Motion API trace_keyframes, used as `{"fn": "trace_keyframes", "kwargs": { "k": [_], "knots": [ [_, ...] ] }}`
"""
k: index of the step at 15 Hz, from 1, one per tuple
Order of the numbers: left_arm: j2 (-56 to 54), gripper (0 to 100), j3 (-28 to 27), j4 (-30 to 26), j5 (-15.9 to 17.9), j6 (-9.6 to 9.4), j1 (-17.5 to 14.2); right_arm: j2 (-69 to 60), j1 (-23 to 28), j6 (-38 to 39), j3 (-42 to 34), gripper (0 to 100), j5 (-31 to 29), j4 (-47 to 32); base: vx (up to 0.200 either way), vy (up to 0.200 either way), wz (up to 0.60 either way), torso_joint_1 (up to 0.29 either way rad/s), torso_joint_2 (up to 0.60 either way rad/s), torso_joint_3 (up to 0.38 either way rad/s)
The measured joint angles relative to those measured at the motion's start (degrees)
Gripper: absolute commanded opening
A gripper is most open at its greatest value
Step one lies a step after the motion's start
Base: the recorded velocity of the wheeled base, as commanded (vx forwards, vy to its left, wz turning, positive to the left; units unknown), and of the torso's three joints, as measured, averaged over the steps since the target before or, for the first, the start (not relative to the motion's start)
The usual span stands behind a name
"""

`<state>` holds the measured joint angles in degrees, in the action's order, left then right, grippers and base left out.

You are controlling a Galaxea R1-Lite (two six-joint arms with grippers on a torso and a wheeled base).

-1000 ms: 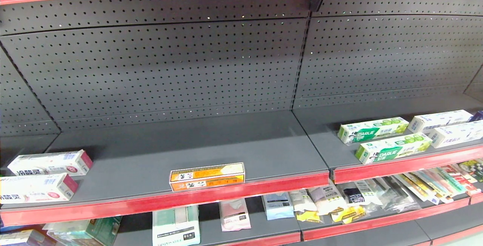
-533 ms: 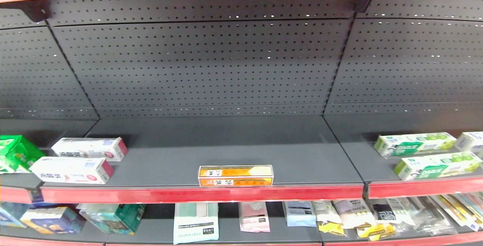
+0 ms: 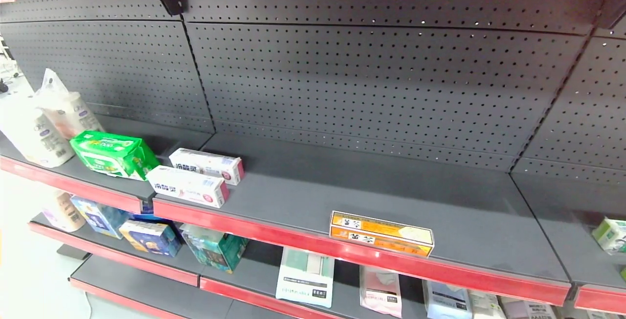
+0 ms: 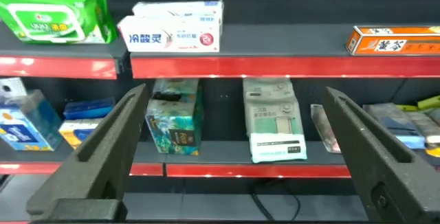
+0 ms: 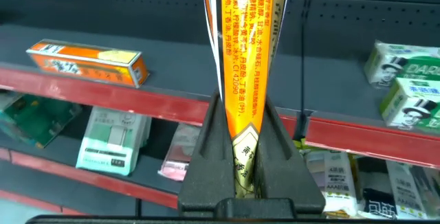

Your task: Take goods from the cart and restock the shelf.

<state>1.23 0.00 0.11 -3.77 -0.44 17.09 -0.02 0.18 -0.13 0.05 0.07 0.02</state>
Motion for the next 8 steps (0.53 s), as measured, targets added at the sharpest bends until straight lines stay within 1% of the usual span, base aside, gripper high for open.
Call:
{"fn": "trace_keyframes", "kwargs": {
  "k": [3,8],
  "knots": [
    [-0.1,100,0.0,0.0,0.0,0.06,0.0,0.0,0.0,0.1,0.0,0,0.0,0.0,0.000,0.000,0.00,0.000,0.00,0.000],
    [-0.7,100,0.0,0.0,0.0,0.01,0.5,1.3,-0.5,-3.3,0.3,0,0.3,-0.1,0.000,0.000,0.00,0.000,0.00,0.000]
  ]
}}
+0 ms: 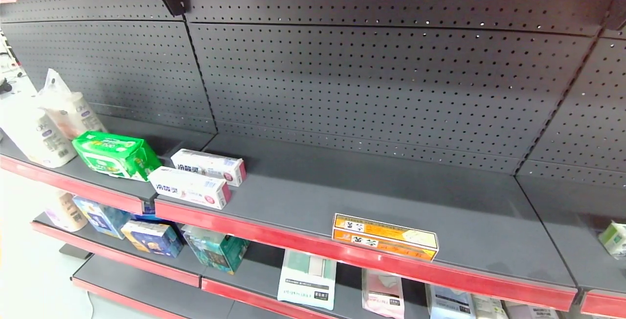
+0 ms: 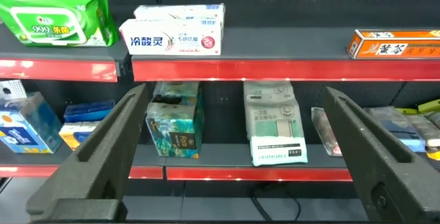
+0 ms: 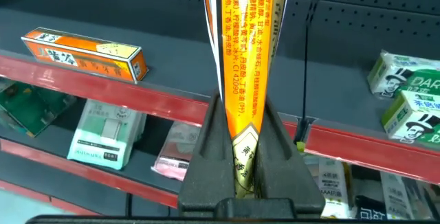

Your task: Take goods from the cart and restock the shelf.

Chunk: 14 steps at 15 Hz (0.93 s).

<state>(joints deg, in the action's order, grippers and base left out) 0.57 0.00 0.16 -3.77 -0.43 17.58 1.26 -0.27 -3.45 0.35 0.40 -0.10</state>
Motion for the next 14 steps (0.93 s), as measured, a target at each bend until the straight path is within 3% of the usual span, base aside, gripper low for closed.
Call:
{"fn": "trace_keyframes", "kwargs": {
  "k": [2,5,9,14],
  "knots": [
    [-0.3,100,0.0,0.0,-0.1,0.07,0.3,-0.2,-0.1,0.3,0.2,0,0.5,0.2,0.000,0.000,0.00,0.000,0.00,0.000],
    [-0.4,100,0.0,0.0,-0.2,0.07,0.4,3.0,-0.9,4.9,6.6,0,1.7,0.5,0.000,0.000,0.00,0.000,0.00,0.000],
    [-0.4,100,0.0,0.0,-0.1,0.07,0.4,21.0,-3.1,7.5,17.8,0,2.0,1.4,0.000,0.000,0.00,0.000,0.00,0.000],
    [-0.4,100,0.0,0.0,-0.1,0.10,0.4,48.8,-2.4,3.9,24.6,0,3.3,11.8,0.000,0.000,0.00,0.000,0.00,0.000]
  ]
}}
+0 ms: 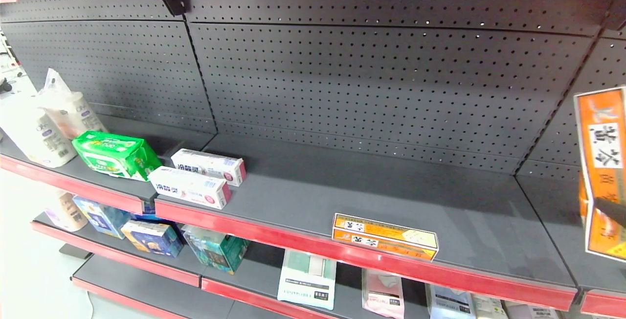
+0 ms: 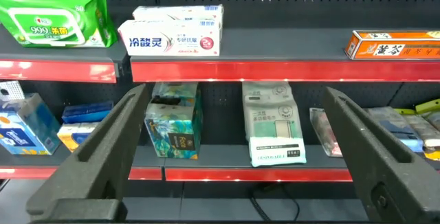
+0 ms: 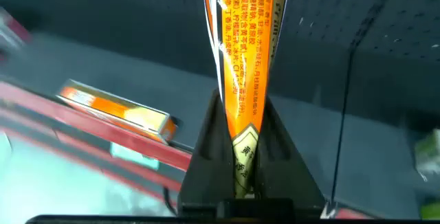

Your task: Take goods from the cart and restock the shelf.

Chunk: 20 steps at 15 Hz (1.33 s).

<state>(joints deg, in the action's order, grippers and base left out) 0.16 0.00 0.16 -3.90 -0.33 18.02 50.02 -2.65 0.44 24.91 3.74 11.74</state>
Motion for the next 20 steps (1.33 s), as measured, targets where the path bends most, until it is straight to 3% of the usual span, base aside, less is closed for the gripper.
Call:
{"fn": "trace_keyframes", "kwargs": {
  "k": [4,11,15,20],
  "knots": [
    [0.0,100,0.0,0.0,0.0,0.00,0.0,18.5,2.9,-8.8,4.4,0,9.4,3.2,0.000,0.000,0.00,0.000,0.00,0.000],
    [-0.1,100,0.0,0.0,0.0,0.00,0.0,42.2,8.9,-35.0,17.7,0,25.8,3.4,0.000,0.000,0.00,0.000,0.00,0.000],
    [-0.1,100,0.0,0.0,0.0,0.00,0.0,50.1,8.2,-40.6,24.7,0,26.9,3.2,0.000,0.000,0.00,0.000,0.00,0.000],
    [-0.1,100,0.0,0.0,0.0,-0.02,0.0,52.7,7.0,-48.1,24.6,0,27.0,3.1,0.000,0.000,0.00,0.000,0.00,0.000]
  ]
}}
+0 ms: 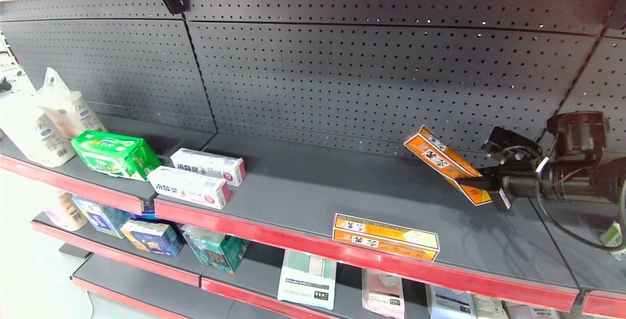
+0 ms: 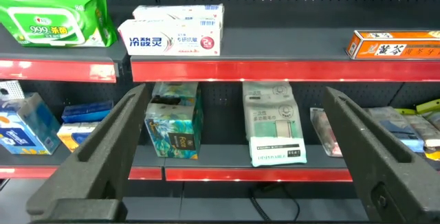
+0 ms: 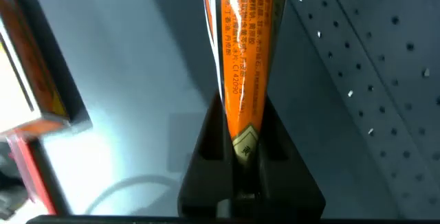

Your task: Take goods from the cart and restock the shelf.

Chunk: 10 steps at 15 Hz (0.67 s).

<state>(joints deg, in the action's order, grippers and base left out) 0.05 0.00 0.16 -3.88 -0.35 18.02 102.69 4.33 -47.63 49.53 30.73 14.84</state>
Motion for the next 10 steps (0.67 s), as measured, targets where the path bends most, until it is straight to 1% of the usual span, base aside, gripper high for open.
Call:
{"fn": "trace_keyframes", "kwargs": {
  "k": [2,5,10],
  "knots": [
    [0.0,100,0.0,0.0,0.0,0.00,0.0,-0.1,-0.7,-2.0,-1.0,0,1.2,0.0,0.000,0.000,0.00,0.000,0.00,0.000],
    [0.0,100,0.0,0.0,0.0,0.02,0.0,0.0,-3.3,-2.1,-2.2,0,2.0,0.0,0.000,0.000,0.00,0.000,0.00,0.000],
    [0.0,100,0.0,0.0,0.0,0.02,0.0,2.1,-6.2,-2.2,-1.3,0,0.6,0.7,0.000,0.000,0.00,0.000,0.00,0.000]
  ]
}}
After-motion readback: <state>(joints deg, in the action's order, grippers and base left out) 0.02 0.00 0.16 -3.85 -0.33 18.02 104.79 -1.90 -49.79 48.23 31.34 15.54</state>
